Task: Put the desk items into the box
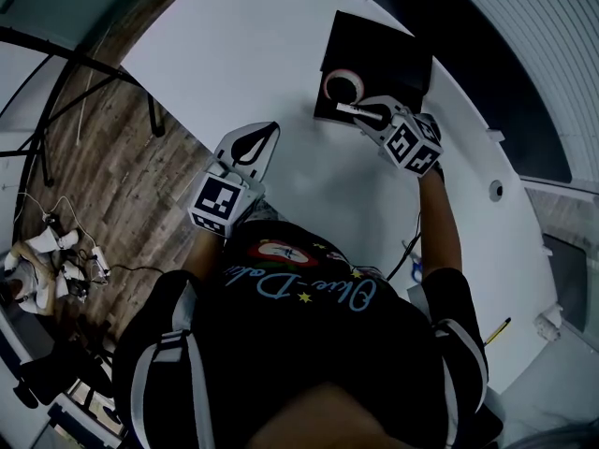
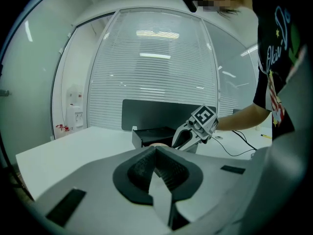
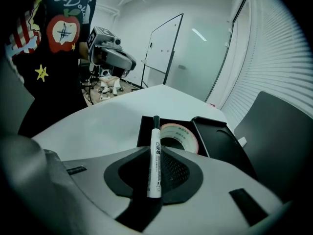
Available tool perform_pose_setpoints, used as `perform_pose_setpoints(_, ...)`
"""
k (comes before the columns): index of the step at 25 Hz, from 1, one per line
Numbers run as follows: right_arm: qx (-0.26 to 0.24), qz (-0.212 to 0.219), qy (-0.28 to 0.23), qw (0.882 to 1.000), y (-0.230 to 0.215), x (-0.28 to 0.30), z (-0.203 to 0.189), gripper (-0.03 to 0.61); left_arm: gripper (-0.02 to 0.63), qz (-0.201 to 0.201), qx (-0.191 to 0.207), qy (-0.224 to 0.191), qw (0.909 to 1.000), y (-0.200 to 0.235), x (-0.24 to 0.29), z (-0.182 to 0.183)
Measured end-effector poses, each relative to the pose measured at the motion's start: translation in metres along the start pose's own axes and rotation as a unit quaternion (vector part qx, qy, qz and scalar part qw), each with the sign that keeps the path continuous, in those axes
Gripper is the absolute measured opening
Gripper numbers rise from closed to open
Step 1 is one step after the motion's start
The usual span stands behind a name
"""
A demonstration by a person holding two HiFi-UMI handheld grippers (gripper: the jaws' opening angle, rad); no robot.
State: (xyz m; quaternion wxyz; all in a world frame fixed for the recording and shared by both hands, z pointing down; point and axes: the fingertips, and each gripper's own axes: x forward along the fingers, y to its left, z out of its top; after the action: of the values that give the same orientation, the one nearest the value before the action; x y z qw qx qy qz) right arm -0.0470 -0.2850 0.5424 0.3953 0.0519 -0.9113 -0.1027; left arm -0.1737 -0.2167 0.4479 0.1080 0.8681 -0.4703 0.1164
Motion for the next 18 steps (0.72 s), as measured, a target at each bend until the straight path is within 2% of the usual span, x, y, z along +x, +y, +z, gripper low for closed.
perform_pose_setpoints(6, 0.016, 0.044, 0.0, 0.999, 0.0, 0.0041, -0.0004, 0.069, -0.003, 0.0, -0.005, -0.003, 1.0, -0.0014, -0.0018, 0.0006)
perform_pose_setpoints(9, -0.005, 0.063, 0.017, 0.998, 0.0019, 0.0055, -0.0023, 0.069, -0.003, 0.0, -0.004, -0.005, 1.0, -0.0029, -0.0023, 0.002)
perform_pose_setpoints(15, 0.027, 0.056, 0.0, 0.998, -0.0005, 0.0068, -0.0007, 0.069, -0.003, 0.005, -0.003, -0.004, 1.0, 0.0005, -0.0065, 0.0013)
perform_pose_setpoints(18, 0.027, 0.052, 0.001, 0.998, -0.0016, 0.0059, -0.0004, 0.069, -0.003, 0.008, -0.004, -0.003, 1.0, 0.0023, -0.008, 0.0018)
